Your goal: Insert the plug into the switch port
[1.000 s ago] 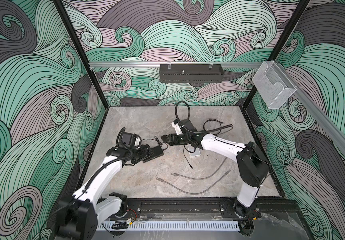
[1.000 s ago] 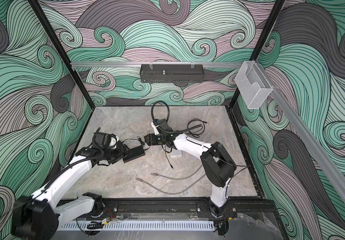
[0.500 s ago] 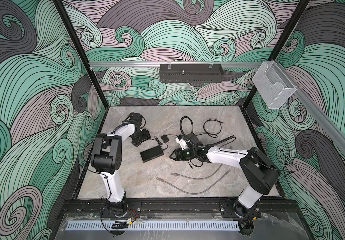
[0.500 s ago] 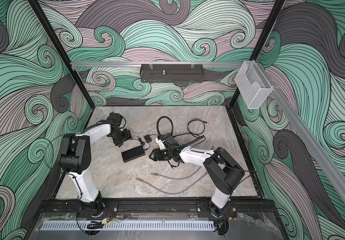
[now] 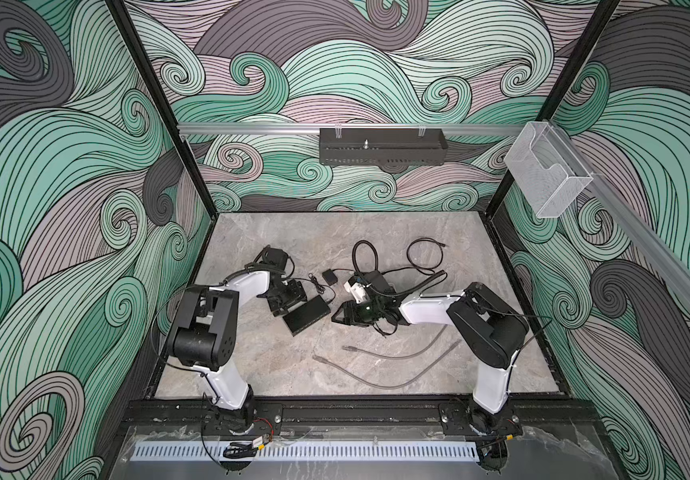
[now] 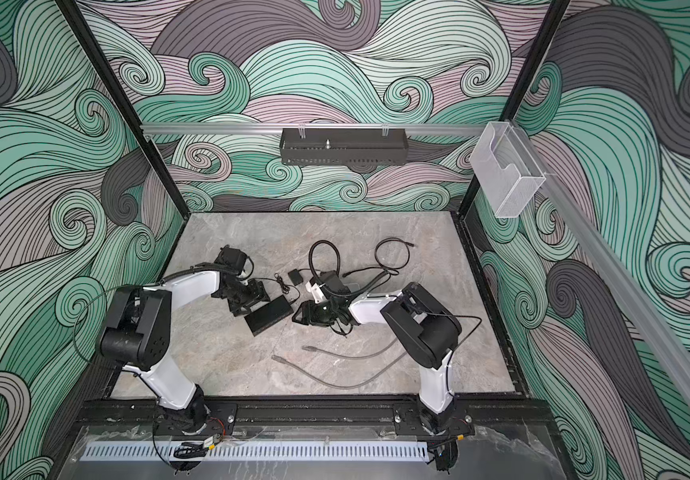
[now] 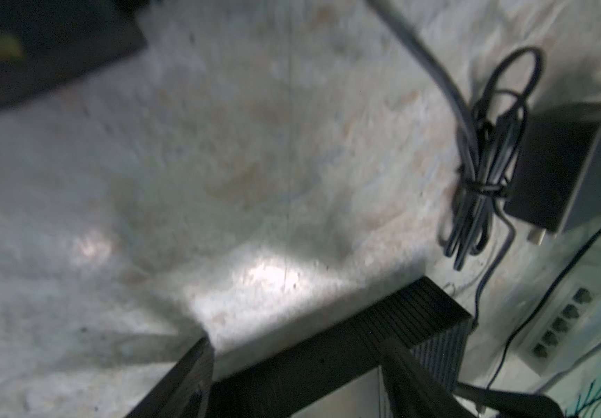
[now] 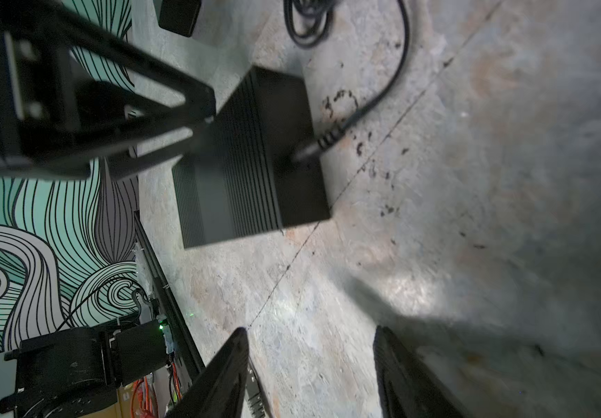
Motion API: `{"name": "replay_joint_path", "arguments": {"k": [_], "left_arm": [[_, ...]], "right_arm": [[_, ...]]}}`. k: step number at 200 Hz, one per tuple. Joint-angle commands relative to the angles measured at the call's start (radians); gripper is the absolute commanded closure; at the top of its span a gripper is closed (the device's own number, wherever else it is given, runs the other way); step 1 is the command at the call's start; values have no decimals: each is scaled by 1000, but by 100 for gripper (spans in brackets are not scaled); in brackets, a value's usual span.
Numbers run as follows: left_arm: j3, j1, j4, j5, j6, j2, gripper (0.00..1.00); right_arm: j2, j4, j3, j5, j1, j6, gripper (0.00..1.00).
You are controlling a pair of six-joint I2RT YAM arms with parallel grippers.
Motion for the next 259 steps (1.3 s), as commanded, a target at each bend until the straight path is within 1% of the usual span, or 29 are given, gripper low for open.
{"name": "replay_joint_path", "arguments": {"k": [1,30,56,64,72,112,133,148,161,172,186,199,204,208,222,234,259], "left_arm": [[-74,-24,34,40,-55,-81,25],[-179,-58,66,60,-99,-171,25],[-254,-87,109,83,-167,-240,25],[-265,-93,115,87,-180,-245,25],[-272,-97,116,87,-187,-291,25],[-270,-100,54,71,-180,-376,25],[-234,-100,-13,48,-144,-442,22],[-191,-100,-66,31,-103,-505,17],[-155,-100,-81,60,-46,-557,16],[-124,-101,-88,106,2,-595,16],[-86,-101,-100,181,58,-633,15],[-52,-100,-119,259,101,-659,13],[-40,-101,-134,279,117,-667,11],[-32,-101,-145,289,130,-673,3],[-7,-102,-193,291,177,-703,1],[6,-102,-220,270,206,-743,1],[-36,-104,-176,280,212,-858,1]], "right_arm": [[23,32,38,-23,-2,14,44],[53,38,56,-31,1,29,44],[71,43,65,-44,12,40,44],[72,47,64,-47,16,43,44],[73,48,63,-46,21,45,44],[35,17,48,-28,31,23,44],[-46,-65,9,17,12,-49,44],[-136,-162,-20,62,2,-150,43],[-226,-254,-41,99,5,-251,43],[-303,-339,-61,131,17,-330,43],[-401,-440,-85,180,57,-425,44],[-484,-509,-107,236,129,-503,45],[-509,-528,-117,262,161,-519,46],[-526,-538,-125,279,186,-528,47],[-564,-576,-148,315,261,-536,50],[-573,-582,-167,337,309,-528,55],[-557,-559,-197,427,412,-509,54]]}}
